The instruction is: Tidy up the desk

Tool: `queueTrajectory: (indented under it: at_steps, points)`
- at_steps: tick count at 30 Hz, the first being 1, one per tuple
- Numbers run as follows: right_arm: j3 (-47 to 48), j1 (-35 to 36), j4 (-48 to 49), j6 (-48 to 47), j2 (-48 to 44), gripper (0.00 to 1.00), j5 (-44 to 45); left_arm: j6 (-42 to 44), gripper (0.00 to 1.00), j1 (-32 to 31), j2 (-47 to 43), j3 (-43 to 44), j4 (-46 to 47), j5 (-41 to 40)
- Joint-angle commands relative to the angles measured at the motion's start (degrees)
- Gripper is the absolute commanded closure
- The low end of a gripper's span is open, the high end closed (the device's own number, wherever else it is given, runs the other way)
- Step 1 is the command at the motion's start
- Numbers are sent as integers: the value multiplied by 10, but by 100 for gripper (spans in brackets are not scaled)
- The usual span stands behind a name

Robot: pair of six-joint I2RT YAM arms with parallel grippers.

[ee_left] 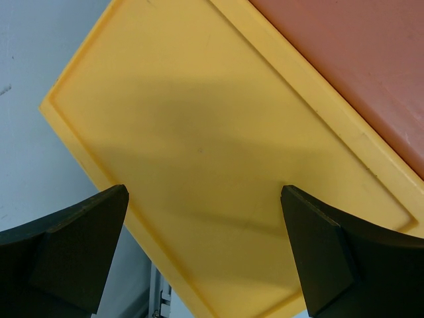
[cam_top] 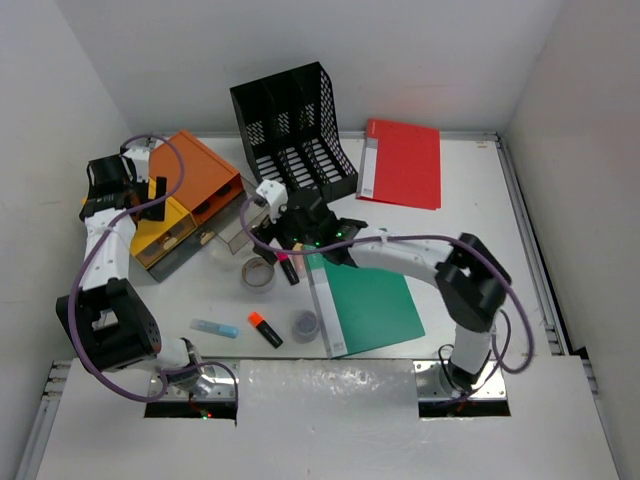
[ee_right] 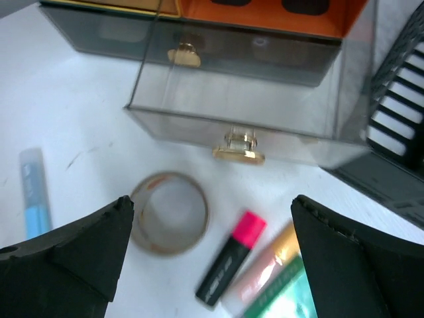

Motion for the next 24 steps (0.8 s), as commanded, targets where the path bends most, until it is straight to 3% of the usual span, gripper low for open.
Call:
queueTrajectory:
  at_steps: [1,6,9,24]
  points:
    - [-42,20,-45,-30,-91,1,-8,-5,0,2,-19,1,-13,9]
    - [-102,73,-189,-84,-135,1,4,-5,0,2,-36,-3,-18,14]
    - [-146,122,-262,-71,-141,1,44,-5,0,3,-52,-17,-25,22]
    - [-185,168,-232,-6,-74,4,61,-1,0,2,-167,-79,-65,51]
